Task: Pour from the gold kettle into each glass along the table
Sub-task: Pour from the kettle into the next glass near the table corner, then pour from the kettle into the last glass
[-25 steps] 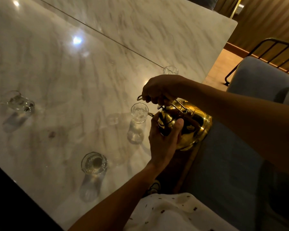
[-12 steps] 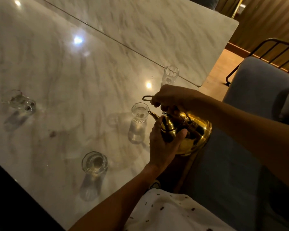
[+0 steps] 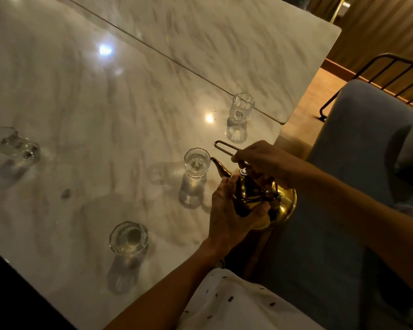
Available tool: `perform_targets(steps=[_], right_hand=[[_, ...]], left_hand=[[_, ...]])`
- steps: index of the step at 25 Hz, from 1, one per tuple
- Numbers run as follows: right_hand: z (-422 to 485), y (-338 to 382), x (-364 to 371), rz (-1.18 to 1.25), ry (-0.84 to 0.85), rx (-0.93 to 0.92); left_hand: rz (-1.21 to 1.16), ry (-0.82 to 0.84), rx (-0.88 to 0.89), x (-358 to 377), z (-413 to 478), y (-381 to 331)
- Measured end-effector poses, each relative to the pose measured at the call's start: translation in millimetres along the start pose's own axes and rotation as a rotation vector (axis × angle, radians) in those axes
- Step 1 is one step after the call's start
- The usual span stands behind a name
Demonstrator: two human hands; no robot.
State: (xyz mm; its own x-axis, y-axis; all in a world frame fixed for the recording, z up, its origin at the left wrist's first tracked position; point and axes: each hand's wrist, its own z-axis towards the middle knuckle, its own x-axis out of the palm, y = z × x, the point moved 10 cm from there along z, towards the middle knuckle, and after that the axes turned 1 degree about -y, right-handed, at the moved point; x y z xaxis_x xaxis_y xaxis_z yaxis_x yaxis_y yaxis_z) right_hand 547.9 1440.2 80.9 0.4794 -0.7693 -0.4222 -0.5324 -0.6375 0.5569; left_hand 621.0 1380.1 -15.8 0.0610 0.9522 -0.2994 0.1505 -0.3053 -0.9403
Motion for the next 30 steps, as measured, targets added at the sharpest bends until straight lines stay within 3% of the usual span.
perform_targets(steps=[6, 12, 15, 20, 25, 30], right_hand=[[1, -1, -30, 0.102, -0.009, -0.019], [29, 13, -87, 0.099, 0.058, -0.155], [45, 27, -119, 0.027, 0.075, -0.222], [75, 45, -172, -0.099, 0.152, -0.263], [106, 68, -202, -0.199, 0.15, -0.286], [139, 74, -209, -0.257, 0.162, -0.195]], left_hand=[[0.031, 0.026, 0.041, 12, 23, -14], [0.088, 0.013, 0.126, 41, 71, -53], [0.069, -0.096, 0.177, 53, 105, -74], [0.058, -0.247, 0.123, 87, 158, -91], [0.007, -0.302, 0.04, 99, 198, -108], [-0.056, -0.308, 0.022, 109, 218, -108]])
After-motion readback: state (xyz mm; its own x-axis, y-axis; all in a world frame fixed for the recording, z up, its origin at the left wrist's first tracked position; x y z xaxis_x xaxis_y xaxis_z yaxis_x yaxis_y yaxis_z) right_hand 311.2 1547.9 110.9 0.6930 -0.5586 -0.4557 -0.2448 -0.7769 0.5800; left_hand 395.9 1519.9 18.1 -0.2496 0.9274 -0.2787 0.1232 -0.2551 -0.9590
